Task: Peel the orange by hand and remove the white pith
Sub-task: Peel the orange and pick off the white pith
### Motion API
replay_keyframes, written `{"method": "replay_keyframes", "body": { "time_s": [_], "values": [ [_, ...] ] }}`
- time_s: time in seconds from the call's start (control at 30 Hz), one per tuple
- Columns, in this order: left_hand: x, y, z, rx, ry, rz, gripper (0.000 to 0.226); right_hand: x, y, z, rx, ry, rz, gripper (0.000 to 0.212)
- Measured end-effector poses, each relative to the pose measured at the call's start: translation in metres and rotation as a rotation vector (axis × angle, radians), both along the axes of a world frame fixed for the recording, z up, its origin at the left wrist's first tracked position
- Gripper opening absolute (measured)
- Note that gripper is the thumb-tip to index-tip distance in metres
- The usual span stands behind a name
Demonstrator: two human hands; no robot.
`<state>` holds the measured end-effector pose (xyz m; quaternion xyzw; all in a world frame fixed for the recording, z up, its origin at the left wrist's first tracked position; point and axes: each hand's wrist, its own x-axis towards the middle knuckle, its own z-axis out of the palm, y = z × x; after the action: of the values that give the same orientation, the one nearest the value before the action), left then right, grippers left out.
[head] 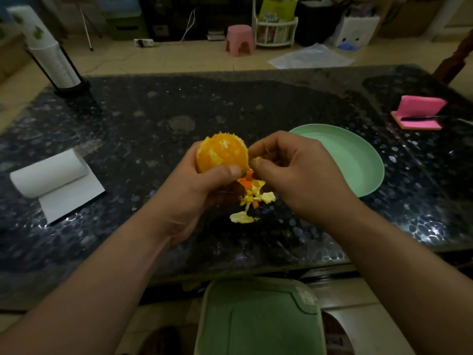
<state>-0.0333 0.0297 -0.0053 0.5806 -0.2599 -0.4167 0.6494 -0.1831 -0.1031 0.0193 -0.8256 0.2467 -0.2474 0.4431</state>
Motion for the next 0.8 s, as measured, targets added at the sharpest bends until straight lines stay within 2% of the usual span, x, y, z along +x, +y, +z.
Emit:
{"method": "replay_keyframes", "body": {
  "time_s": [0.13,0.23,0.3,0.4,0.47,0.53,0.67,0.8],
  "values": [
    [0.002,0.004,0.003,-0.028,0.179,-0.067,0.061,0.0,0.0,0.0,0.136,-0.031,0.031,0.01],
    [0.002,0.005,0.002,-0.04,0.351,-0.095,0.052,0.004,-0.002,-0.004,0.182,-0.029,-0.015,0.024],
    [0.003,0.004,-0.001,-0.035,0.417,-0.07,0.049,0.007,-0.004,-0.009,0.074,0.041,-0.068,0.032],
    [0.002,0.002,-0.001,-0.01,0.483,-0.018,0.054,0.012,-0.003,-0.016,-0.058,0.185,-0.103,0.025],
    [0.001,0.001,0.0,-0.009,0.533,0.006,0.06,0.013,-0.001,-0.018,-0.131,0.231,-0.105,0.029],
    [0.001,-0.001,0.0,-0.036,0.575,0.039,0.057,0.013,0.0,-0.016,-0.208,0.191,-0.11,0.014],
    [-0.002,-0.003,-0.001,-0.075,0.518,0.067,0.05,0.013,0.01,-0.01,-0.119,0.049,-0.062,0.007],
    [-0.009,-0.005,0.0,-0.037,0.386,0.076,0.054,0.012,0.014,-0.011,-0.204,0.063,-0.081,0.006]
  ]
}}
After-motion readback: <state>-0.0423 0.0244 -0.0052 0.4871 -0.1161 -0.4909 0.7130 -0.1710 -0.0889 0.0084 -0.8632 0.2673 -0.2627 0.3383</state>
